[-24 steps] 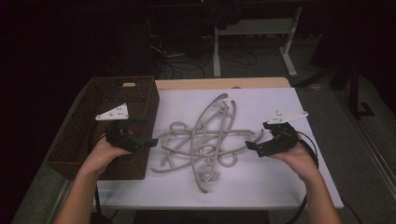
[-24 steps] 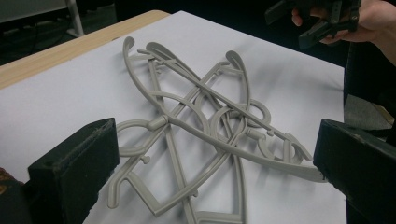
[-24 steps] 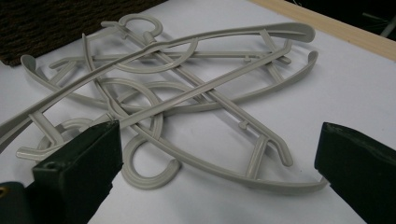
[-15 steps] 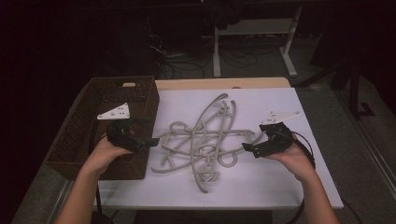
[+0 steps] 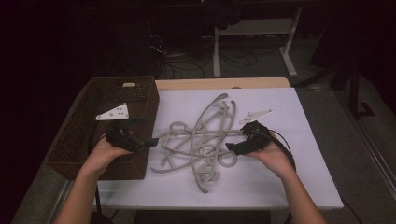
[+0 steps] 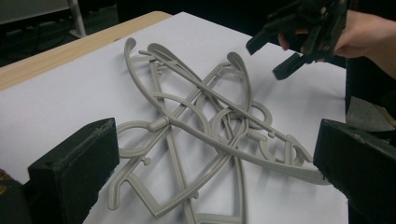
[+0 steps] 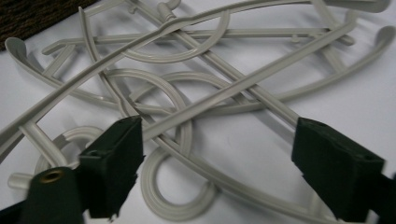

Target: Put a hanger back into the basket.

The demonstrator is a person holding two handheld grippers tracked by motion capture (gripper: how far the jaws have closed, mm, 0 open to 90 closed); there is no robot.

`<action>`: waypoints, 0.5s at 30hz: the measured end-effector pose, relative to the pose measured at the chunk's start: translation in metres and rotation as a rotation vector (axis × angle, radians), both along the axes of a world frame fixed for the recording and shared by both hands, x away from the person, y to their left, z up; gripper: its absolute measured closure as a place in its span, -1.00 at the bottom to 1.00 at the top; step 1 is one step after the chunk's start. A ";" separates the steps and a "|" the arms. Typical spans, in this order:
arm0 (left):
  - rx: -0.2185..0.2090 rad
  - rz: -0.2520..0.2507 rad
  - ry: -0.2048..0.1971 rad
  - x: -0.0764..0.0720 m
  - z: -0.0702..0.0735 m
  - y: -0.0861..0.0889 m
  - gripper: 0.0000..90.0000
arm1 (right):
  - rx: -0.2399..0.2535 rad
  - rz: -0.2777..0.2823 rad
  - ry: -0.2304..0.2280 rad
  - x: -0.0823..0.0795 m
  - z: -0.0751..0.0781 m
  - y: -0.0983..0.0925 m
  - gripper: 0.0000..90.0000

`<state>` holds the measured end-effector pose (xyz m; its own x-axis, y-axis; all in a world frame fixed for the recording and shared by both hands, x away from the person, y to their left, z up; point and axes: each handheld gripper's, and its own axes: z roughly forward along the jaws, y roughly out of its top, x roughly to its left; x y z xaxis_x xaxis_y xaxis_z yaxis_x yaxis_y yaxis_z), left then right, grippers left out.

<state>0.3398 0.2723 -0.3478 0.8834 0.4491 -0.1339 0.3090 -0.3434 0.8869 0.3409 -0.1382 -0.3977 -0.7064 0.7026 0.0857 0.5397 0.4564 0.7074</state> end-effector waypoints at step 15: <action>-0.001 0.000 -0.004 -0.001 0.002 0.000 -1.00 | -0.009 -0.077 0.096 0.031 -0.022 0.040 -0.15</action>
<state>0.3393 0.2723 -0.3459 0.8838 0.4490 -0.1313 0.3059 -0.3425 0.8883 0.3714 -0.0982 -0.4195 -0.6391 0.7556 0.1436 0.6386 0.4173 0.6466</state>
